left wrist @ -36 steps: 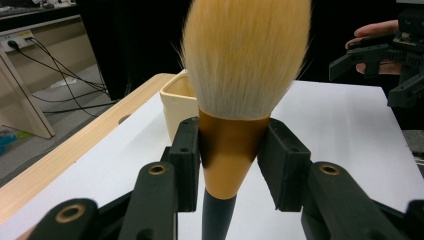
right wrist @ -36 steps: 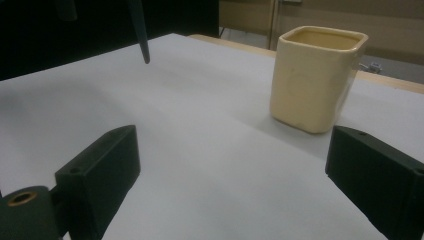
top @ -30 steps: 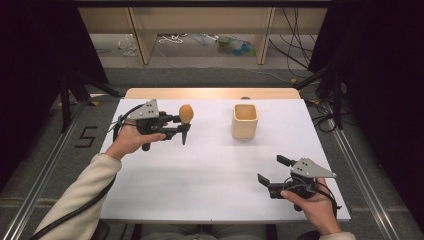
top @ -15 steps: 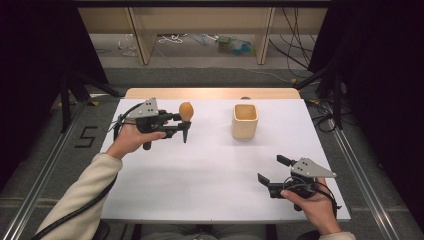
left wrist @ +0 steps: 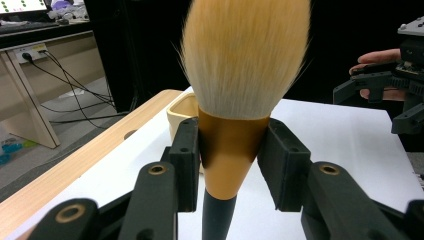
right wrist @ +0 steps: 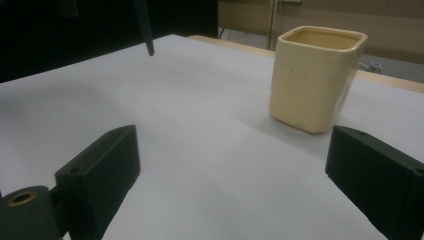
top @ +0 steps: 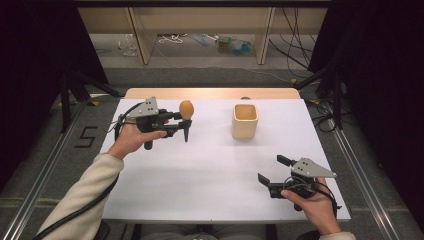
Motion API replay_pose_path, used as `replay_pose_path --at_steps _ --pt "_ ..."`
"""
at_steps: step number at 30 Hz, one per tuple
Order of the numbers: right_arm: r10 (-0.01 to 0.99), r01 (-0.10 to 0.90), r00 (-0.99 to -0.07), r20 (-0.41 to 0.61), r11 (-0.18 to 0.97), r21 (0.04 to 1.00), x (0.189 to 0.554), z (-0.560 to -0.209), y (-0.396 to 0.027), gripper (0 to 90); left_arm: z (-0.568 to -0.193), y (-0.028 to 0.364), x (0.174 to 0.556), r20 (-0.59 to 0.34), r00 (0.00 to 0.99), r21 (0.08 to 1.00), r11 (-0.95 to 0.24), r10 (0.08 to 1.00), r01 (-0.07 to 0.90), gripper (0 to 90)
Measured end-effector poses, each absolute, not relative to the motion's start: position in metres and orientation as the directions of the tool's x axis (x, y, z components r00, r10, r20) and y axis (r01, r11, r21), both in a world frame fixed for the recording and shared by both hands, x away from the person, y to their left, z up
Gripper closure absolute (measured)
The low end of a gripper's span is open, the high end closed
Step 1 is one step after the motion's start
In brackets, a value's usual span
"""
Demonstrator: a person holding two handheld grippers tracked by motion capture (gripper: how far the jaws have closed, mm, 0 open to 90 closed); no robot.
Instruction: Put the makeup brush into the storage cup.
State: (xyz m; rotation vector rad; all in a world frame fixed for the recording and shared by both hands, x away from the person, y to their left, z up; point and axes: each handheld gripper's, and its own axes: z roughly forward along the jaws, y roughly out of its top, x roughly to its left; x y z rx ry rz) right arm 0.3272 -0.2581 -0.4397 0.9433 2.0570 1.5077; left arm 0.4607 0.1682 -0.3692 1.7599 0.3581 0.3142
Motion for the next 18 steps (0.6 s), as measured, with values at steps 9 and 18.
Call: replay_pose_path --at_steps 9,18 --pt "0.735 0.275 -0.676 0.052 0.186 0.943 0.3266 -0.439 -0.2585 8.2 -0.3687 0.1673 0.4606 0.021 0.912 0.979 -0.194 0.41 0.065 62.3" --pt "0.736 0.277 -0.675 0.053 0.186 0.943 0.3263 -0.4386 -0.2591 8.1 -0.3661 0.1665 0.4609 0.018 0.911 0.981 -0.181 0.412 0.063 62.3"
